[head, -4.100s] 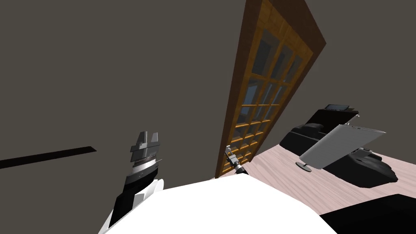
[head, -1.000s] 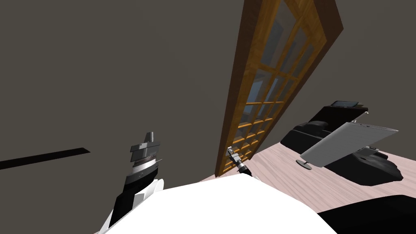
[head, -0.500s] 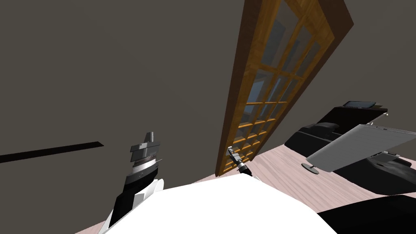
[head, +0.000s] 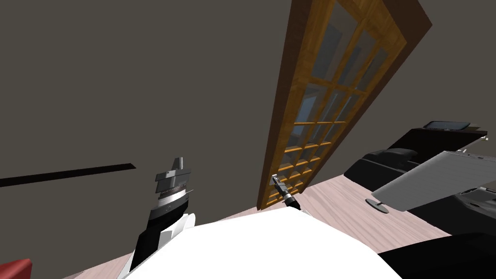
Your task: Pull the door open
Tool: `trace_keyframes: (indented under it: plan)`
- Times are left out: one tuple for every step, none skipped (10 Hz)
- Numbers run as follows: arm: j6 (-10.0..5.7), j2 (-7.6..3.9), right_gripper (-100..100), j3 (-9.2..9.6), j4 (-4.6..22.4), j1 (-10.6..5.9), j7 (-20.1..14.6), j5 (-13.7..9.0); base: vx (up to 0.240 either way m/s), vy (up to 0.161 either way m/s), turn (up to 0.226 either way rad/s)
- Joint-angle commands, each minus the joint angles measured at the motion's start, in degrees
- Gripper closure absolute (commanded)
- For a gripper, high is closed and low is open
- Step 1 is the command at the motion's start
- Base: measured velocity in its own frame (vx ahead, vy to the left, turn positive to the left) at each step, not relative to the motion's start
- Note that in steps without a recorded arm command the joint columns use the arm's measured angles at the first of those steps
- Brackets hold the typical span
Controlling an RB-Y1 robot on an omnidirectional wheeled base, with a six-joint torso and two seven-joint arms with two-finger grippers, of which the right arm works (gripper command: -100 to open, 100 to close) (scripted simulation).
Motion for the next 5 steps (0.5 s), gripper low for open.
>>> trace_keyframes:
  plan:
    - [0.04, 0.54, 100, 0.12, 0.19, -0.02, -2.66, 0.03, -0.027, -0.013, 0.057]
    - [0.18, 0.64, 100, -0.15, 0.21, -0.09, -4.27, -0.13, -0.042, -0.022, 0.106]
    - [0.18, 0.64, 100, -0.15, 0.21, -0.09, -4.86, -0.13, -0.035, -0.017, 0.045]
    - [0.33, 0.75, 100, -0.44, 0.22, -0.16, -6.89, -0.30, -0.038, -0.016, 0.061]
    - [0.33, 0.75, 100, -0.44, 0.22, -0.16, -7.12, -0.30, -0.023, -0.014, 0.035]
